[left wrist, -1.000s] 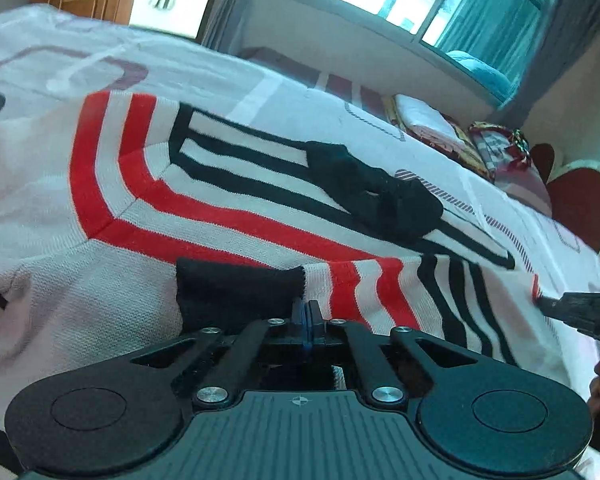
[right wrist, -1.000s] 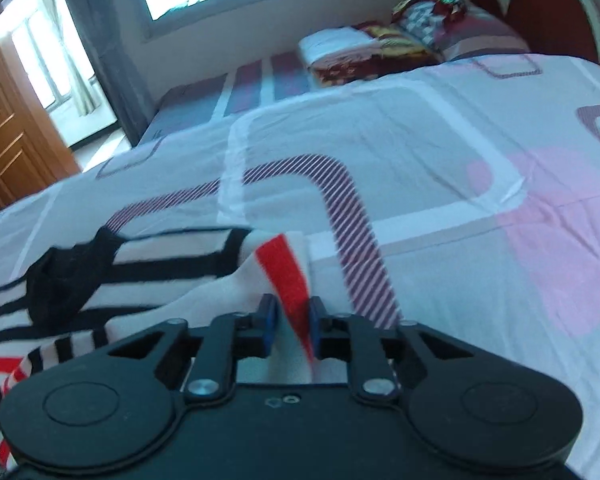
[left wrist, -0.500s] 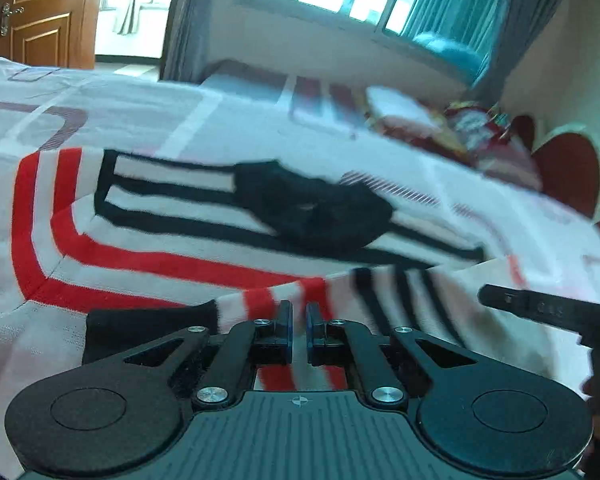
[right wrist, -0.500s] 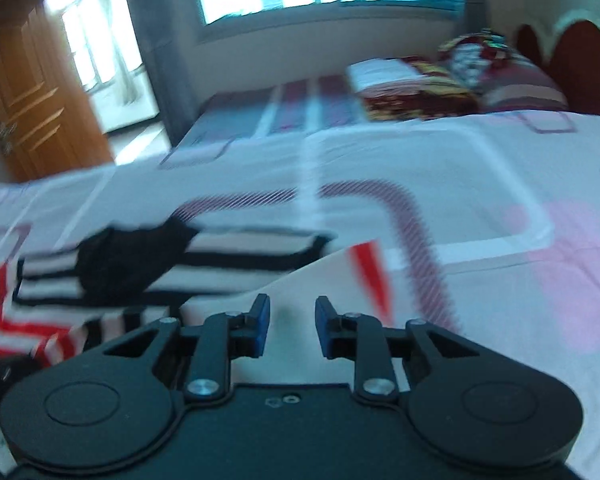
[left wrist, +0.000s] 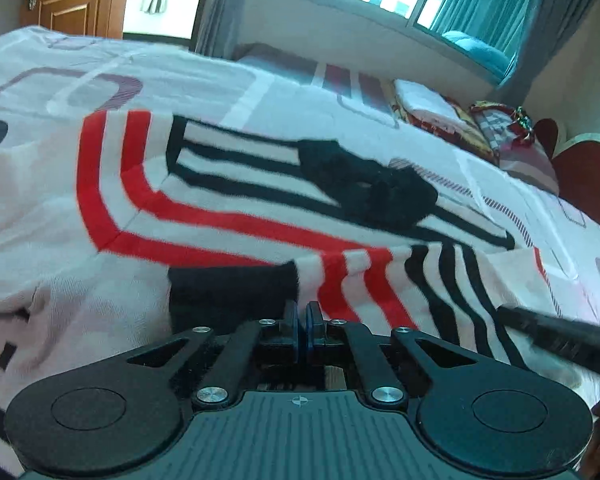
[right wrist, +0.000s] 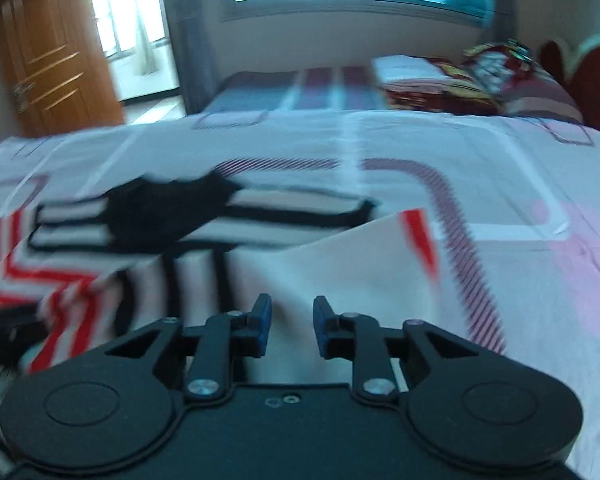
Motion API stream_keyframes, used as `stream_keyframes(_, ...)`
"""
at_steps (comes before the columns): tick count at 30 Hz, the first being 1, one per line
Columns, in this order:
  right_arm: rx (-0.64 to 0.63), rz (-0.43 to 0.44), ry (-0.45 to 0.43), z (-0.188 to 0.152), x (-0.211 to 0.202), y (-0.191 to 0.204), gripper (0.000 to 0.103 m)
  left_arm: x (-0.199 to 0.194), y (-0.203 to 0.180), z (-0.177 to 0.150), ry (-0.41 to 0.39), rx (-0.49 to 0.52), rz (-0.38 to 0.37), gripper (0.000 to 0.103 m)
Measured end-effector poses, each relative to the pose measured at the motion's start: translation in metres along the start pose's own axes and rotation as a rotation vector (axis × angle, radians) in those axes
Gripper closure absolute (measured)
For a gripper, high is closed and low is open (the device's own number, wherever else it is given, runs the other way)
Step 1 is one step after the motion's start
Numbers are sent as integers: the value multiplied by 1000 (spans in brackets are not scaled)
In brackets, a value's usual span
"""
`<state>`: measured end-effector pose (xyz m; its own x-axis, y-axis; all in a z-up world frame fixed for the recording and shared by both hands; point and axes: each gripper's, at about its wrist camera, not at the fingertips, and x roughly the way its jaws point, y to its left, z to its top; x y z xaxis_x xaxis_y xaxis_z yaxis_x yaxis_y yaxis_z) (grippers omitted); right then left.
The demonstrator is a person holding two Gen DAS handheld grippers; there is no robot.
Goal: Fold small clothes
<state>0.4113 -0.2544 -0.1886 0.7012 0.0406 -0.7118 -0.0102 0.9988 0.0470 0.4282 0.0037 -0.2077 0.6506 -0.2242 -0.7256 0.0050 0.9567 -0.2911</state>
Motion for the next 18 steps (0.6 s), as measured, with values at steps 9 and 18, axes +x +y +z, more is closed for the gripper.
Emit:
stream_keyframes(9,-93,-76,49,-13,8,33,30,3,-13,2,15,78,47,98)
stream_keyframes(18,-26,-135,128,-6,14,26,1,-12,-11,4,30,-11,-49,3)
